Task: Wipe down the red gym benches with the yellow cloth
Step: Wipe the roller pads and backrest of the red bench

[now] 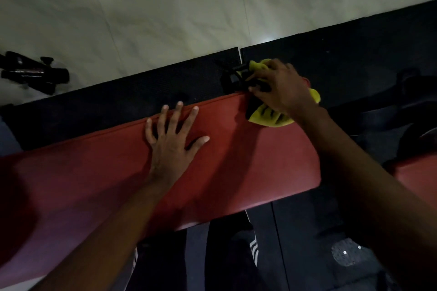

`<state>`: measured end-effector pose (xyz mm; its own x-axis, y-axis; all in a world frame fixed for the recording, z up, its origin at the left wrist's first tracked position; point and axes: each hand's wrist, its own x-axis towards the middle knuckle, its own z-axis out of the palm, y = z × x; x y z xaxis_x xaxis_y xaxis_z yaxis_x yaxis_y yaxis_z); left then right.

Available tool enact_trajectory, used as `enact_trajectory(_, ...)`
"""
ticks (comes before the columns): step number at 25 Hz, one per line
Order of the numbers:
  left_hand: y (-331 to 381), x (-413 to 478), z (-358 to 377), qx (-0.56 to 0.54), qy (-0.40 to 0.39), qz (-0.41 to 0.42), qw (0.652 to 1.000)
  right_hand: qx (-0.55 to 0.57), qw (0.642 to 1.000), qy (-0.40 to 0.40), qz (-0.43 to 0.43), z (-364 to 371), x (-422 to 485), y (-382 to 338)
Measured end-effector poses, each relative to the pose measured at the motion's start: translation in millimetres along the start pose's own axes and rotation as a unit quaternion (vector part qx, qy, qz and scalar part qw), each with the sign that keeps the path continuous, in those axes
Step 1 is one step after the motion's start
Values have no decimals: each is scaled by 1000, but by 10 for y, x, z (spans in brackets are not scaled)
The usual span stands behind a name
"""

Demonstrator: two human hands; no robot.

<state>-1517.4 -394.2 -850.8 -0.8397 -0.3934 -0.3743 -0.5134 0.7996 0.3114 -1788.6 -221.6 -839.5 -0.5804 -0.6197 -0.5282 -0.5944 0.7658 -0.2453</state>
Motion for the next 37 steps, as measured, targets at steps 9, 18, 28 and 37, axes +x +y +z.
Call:
enact_trajectory(9, 82, 80, -10, 1, -22, 55, 998, -23, 999, 26, 12, -82, -42, 296)
enact_trajectory(18, 1046, 679, 167, -47, -38, 171, 983, 19, 998, 63, 8, -133, -149, 484)
enact_trajectory(28, 1228, 762, 205, 1, -66, 195, 978, 378, 866, 135, 299, -33, -362, 796)
enact_trajectory(37, 1571, 862, 237, 16, -111, 248, 962, 587, 762, 89, 257, 214, -912, 1141)
